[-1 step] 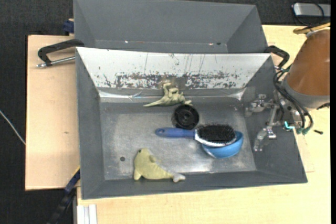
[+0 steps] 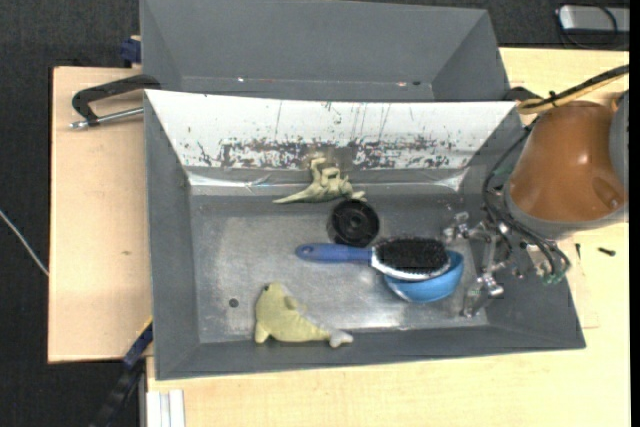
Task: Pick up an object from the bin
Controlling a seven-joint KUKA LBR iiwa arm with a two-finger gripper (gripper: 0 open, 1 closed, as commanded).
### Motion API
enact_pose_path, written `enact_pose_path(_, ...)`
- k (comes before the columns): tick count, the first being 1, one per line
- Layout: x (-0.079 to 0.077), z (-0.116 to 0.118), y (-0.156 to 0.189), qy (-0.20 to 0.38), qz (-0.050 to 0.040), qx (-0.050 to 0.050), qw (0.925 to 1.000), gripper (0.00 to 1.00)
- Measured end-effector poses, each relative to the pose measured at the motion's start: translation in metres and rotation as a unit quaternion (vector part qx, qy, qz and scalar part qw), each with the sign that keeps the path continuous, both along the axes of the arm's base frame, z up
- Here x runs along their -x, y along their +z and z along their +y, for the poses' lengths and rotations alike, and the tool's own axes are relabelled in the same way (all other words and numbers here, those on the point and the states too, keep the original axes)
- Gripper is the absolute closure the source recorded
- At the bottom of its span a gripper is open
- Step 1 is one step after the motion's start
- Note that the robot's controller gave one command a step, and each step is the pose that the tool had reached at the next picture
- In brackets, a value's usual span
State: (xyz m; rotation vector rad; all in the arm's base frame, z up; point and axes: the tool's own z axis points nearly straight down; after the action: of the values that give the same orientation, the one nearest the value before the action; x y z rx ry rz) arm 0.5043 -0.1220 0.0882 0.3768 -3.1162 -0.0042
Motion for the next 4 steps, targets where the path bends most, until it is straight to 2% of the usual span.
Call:
enact_pose_path(1, -0.001, -0.001, 0.002, 0.0, -0.0019, 0.001, 1.0, 1.0)
enact_pose_path(2, -0.001, 0.0, 0.001, 0.0, -0.002, 0.001, 1.0, 0.0)
enact_pose_path(3, -0.008, 0.061, -0.017, 0.021, -0.0023, 0.001, 0.9998, 0.0)
enact_pose_path(4, 0.008, 0.107, -0.016, 0.037, -0.0035, 0.001, 0.9993, 0.0)
